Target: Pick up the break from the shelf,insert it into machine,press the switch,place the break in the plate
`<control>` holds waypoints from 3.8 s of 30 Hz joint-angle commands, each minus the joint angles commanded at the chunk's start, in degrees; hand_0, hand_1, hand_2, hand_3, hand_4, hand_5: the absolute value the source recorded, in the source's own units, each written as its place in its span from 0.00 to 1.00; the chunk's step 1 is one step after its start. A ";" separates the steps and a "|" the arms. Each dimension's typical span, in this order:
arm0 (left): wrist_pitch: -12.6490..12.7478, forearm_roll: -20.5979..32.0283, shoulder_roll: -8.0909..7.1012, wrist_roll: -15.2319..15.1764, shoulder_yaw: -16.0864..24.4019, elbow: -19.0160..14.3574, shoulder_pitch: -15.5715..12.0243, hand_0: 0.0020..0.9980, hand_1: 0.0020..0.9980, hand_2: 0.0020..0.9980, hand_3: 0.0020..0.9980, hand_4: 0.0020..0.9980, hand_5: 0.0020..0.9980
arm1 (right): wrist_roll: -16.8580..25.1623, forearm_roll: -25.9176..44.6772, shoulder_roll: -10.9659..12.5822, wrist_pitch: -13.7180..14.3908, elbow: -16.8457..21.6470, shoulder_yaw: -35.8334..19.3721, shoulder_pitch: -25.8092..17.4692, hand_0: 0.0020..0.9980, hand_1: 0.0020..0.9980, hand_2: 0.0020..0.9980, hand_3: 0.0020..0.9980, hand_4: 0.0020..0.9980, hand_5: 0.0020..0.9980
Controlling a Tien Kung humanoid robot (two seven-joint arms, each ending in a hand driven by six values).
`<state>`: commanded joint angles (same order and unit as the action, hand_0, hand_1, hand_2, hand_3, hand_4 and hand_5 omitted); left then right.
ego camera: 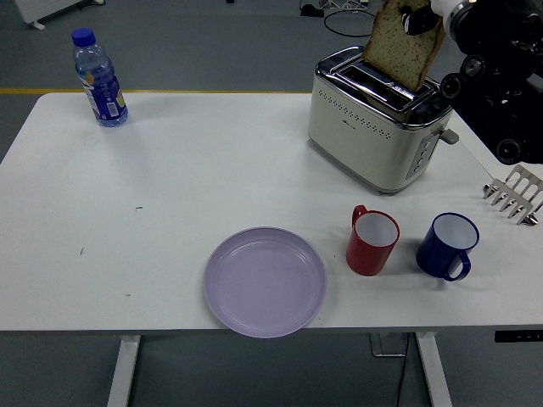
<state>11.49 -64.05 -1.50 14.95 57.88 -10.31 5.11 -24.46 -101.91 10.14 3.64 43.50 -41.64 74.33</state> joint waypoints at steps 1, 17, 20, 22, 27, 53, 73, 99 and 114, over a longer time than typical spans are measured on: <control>0.02 0.02 -0.01 -0.02 -0.03 0.00 0.04 0.63 0.45 0.46 0.51 0.26 0.82 | 0.11 -0.01 -0.30 0.14 -0.42 0.01 0.12 0.20 0.24 0.35 0.46 0.29 0.00; 0.22 0.50 -0.12 -0.07 -0.27 0.00 0.61 0.62 0.45 0.46 0.51 0.26 0.82 | 0.80 -0.83 -3.98 1.00 -5.77 -0.06 1.04 0.21 0.24 0.35 0.46 0.30 0.00; 0.28 0.58 -0.17 -0.12 -0.21 0.00 0.67 0.62 0.45 0.46 0.51 0.26 0.82 | 0.84 -0.61 -4.04 0.69 -6.56 -0.06 0.91 0.21 0.24 0.35 0.46 0.30 0.00; 0.31 0.57 -0.16 -0.12 -0.14 0.00 0.71 0.62 0.45 0.45 0.51 0.26 0.82 | 0.87 -0.35 -4.07 0.33 -6.88 0.02 0.80 0.23 0.24 0.35 0.46 0.30 0.00; 0.35 0.73 -0.16 -0.15 -0.25 0.00 0.76 0.63 0.44 0.45 0.51 0.26 0.82 | 0.94 0.22 -4.55 -0.22 -7.80 0.14 0.70 0.24 0.25 0.36 0.47 0.30 0.00; 0.49 1.76 -0.24 -0.28 -1.28 0.00 0.94 0.62 0.44 0.45 0.51 0.26 0.82 | 2.11 -1.33 -5.83 -6.56 -9.94 -1.05 1.09 0.70 0.67 0.84 0.84 0.72 0.18; 0.53 1.70 -0.12 -0.25 -1.45 0.00 0.68 0.62 0.44 0.45 0.51 0.26 0.82 | 3.23 1.77 -2.64 2.23 -6.08 -1.34 -1.30 0.81 0.77 0.93 0.91 0.77 0.21; 0.41 0.43 0.51 -0.57 -0.44 0.00 -0.29 0.62 0.44 0.45 0.51 0.26 0.82 | 8.74 14.09 17.72 19.65 19.73 -8.52 -26.75 0.27 0.31 0.40 0.66 0.36 0.01; 0.45 0.53 0.74 -0.64 -0.45 0.00 0.12 0.62 0.45 0.46 0.51 0.26 0.82 | 7.09 13.12 20.49 16.36 22.73 -7.06 -34.36 0.24 0.27 0.37 0.65 0.34 0.00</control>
<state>11.94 -63.53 -0.77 14.31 57.43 -10.31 5.23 -17.37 -88.78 30.63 20.00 66.22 -48.70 39.97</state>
